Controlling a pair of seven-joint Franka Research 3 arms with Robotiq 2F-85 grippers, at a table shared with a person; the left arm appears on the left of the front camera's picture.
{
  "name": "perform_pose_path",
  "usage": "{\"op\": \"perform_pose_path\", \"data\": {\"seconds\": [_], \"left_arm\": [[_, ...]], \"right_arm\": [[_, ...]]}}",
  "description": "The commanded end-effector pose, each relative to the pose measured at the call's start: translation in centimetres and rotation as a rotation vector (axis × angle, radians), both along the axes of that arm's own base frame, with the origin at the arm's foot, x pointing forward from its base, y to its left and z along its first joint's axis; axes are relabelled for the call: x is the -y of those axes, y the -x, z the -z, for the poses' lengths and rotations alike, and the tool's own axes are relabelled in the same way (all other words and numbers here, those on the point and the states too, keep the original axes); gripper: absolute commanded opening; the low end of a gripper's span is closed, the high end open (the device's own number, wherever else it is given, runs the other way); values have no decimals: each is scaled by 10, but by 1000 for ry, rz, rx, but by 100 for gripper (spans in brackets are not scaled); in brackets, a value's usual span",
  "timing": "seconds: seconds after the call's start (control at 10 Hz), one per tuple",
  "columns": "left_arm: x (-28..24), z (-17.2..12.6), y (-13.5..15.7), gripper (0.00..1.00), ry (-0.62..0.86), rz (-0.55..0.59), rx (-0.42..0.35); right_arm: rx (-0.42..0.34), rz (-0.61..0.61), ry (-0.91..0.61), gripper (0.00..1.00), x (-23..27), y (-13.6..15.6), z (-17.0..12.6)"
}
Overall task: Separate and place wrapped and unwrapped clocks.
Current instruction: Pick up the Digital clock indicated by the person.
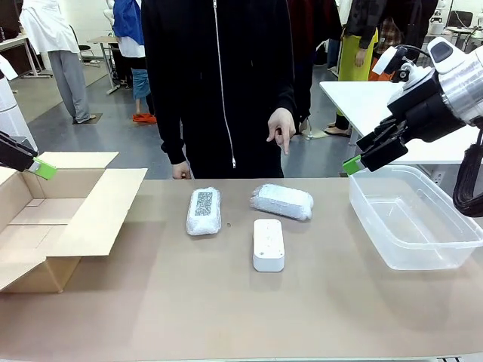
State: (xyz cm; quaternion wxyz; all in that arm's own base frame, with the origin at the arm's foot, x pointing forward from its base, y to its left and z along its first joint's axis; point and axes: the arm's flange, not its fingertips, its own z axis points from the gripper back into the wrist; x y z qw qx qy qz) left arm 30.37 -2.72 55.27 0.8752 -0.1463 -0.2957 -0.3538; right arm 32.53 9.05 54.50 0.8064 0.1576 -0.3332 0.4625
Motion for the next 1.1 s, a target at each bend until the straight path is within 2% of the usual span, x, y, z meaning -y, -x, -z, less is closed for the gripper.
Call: {"op": "perform_pose_path", "data": {"seconds": [0.0,0.8,1.0], "left_arm": [[0,-1,1,100,16,4,4],[0,0,0,100,0,0,0],[55,-17,-54,100,-86,110,-34]], "right_arm": [[-12,-13,-17,100,0,-1,2],[-12,-13,-17,100,0,-1,2],[-12,-13,-17,100,0,-1,2]]}}
